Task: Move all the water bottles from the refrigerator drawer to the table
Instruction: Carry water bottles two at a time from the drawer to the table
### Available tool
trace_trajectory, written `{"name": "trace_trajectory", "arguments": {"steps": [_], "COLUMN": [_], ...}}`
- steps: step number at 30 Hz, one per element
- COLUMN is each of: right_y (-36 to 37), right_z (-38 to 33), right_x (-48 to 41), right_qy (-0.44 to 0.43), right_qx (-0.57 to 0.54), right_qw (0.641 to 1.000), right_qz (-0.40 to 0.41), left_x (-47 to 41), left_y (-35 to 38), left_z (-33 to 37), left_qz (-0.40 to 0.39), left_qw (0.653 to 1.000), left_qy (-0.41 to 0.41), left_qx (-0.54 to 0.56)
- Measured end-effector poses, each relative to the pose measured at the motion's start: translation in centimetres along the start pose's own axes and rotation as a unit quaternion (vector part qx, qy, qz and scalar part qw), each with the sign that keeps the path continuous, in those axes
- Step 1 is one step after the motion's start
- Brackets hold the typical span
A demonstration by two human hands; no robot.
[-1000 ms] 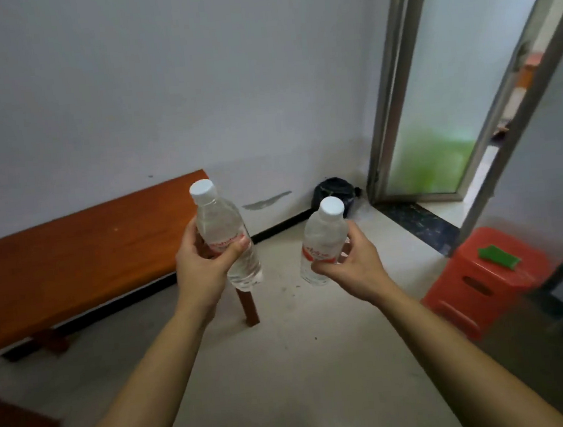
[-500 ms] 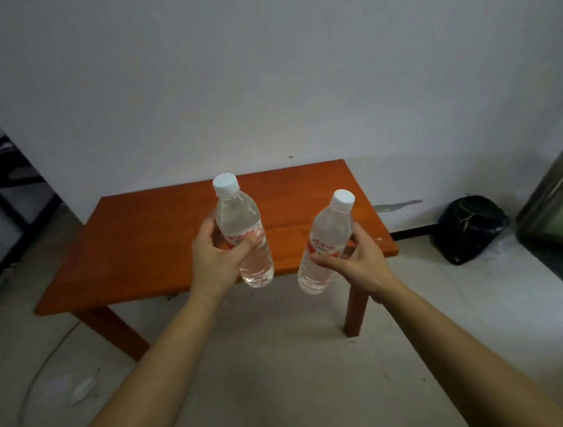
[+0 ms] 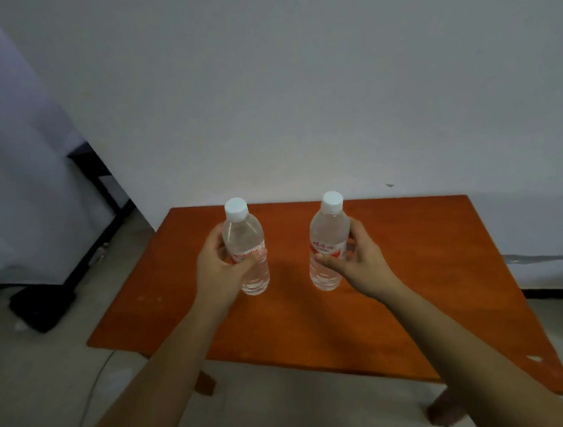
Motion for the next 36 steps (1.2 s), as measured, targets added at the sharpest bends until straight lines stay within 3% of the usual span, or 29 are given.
{"name": "trace_trajectory", "arguments": {"steps": [4, 11, 18, 26, 36], "right_y": [2.1, 7.1, 9.8, 13.4, 19.9], "right_z": [0.3, 3.5, 8.8, 14.1, 18.1], "right_x": [-7.7, -17.2, -26.4, -37.3, -44.6], "right_qy": [-0.003, -0.005, 0.057, 0.127, 0.157], "right_qx": [0.019, 0.116, 0.263, 0.224, 0.195], "right_qw": [1.0, 0.991, 0.963, 0.962, 0.966], "right_qz": [-0.009, -0.06, 0.019, 0.093, 0.065], "left_x": [-5.8, -15.6, -27.6, -41.3, -49.0], "left_y": [-1.7, -2.0, 0.2, 4.3, 8.8], "left_z": [-2.1, -9.2, -17.7, -24.7, -30.2], "left_qz": [0.034, 0.019, -0.029, -0.09, -0.14], "left_qw": [0.998, 0.993, 0.988, 0.983, 0.974], "left_qy": [-0.006, -0.053, -0.1, -0.092, -0.095], "left_qx": [-0.049, -0.103, -0.113, -0.132, -0.149]}}
Point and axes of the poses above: each hand's wrist, its own x-axis away from the middle knuckle, its own y-axis out of the palm, z = x × y, the point moved 10 cm from there along -x, towards the middle knuckle, and after that the axes turned 3 degrees about z, right-handed, at the moved point
